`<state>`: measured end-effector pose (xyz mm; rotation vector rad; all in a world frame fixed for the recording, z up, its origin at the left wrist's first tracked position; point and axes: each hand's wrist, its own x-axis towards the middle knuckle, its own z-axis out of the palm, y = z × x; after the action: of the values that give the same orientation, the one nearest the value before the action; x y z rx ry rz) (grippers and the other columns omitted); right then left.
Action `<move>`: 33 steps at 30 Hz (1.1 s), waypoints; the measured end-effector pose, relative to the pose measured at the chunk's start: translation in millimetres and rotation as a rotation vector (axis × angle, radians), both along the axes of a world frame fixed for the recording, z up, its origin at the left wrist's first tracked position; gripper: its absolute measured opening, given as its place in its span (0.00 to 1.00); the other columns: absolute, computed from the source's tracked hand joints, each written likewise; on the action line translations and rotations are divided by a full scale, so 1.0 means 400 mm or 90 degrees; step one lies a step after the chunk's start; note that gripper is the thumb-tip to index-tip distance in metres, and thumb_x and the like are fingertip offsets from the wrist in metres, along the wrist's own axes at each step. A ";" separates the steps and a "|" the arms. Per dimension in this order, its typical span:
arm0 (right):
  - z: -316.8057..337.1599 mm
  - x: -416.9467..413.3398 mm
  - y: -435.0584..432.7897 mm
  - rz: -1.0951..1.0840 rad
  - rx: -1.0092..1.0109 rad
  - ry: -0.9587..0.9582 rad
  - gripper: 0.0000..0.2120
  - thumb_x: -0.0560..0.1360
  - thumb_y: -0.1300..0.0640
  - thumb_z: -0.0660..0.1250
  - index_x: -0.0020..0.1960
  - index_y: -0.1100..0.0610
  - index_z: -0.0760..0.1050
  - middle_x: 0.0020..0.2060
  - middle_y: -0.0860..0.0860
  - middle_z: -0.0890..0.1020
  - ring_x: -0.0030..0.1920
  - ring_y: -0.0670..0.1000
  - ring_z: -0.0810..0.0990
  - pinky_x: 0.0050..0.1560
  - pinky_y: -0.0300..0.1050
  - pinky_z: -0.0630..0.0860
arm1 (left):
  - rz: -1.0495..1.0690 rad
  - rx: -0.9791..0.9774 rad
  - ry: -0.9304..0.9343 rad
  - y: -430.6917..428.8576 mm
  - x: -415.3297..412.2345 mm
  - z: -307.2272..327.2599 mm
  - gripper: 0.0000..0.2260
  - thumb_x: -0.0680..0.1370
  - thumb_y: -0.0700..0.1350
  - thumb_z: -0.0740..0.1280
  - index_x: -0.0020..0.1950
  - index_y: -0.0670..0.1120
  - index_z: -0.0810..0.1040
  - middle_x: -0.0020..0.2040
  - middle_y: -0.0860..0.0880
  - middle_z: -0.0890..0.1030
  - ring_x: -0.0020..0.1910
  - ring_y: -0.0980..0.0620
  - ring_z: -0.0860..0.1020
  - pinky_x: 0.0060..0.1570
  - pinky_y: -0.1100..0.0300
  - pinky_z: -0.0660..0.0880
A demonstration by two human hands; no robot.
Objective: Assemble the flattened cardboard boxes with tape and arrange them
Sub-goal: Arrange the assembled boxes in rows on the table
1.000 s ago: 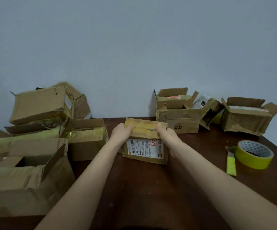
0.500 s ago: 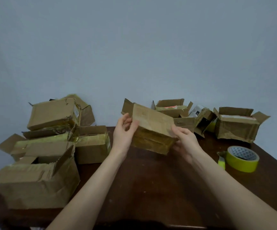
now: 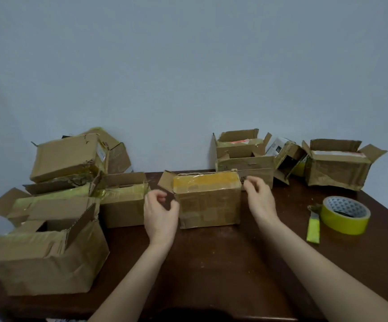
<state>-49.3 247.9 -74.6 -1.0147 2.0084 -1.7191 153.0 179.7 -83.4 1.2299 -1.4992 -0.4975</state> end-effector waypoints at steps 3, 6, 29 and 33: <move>0.055 -0.021 -0.018 0.014 -0.040 0.046 0.18 0.81 0.46 0.57 0.67 0.51 0.72 0.64 0.50 0.73 0.57 0.46 0.71 0.57 0.44 0.68 | -0.100 -0.189 -0.180 -0.011 -0.021 0.096 0.23 0.70 0.45 0.73 0.62 0.47 0.70 0.56 0.52 0.72 0.55 0.55 0.70 0.54 0.63 0.67; 0.095 -0.018 -0.036 0.078 -0.001 0.198 0.18 0.80 0.46 0.60 0.66 0.52 0.74 0.61 0.49 0.75 0.59 0.48 0.74 0.61 0.48 0.72 | -0.251 -0.033 -0.399 -0.072 -0.042 0.180 0.42 0.69 0.53 0.75 0.76 0.47 0.56 0.69 0.51 0.67 0.67 0.53 0.66 0.65 0.55 0.67; 0.204 0.012 -0.067 0.212 0.376 0.156 0.17 0.81 0.49 0.57 0.56 0.63 0.72 0.54 0.58 0.74 0.52 0.62 0.77 0.37 0.53 0.80 | -0.401 -0.214 -0.452 -0.055 0.031 0.108 0.19 0.77 0.35 0.65 0.62 0.54 0.80 0.59 0.53 0.80 0.59 0.57 0.76 0.64 0.59 0.72; 0.207 -0.031 -0.041 0.154 0.291 0.030 0.07 0.80 0.67 0.57 0.44 0.65 0.69 0.41 0.59 0.74 0.38 0.56 0.78 0.42 0.54 0.82 | -0.391 -0.204 -0.461 -0.052 0.028 0.111 0.17 0.77 0.37 0.65 0.62 0.54 0.79 0.59 0.53 0.80 0.59 0.57 0.75 0.64 0.59 0.72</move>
<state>-61.8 231.6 8.1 -1.0840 2.0700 -1.0556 164.3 158.8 -39.1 0.6945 -2.4895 -0.1779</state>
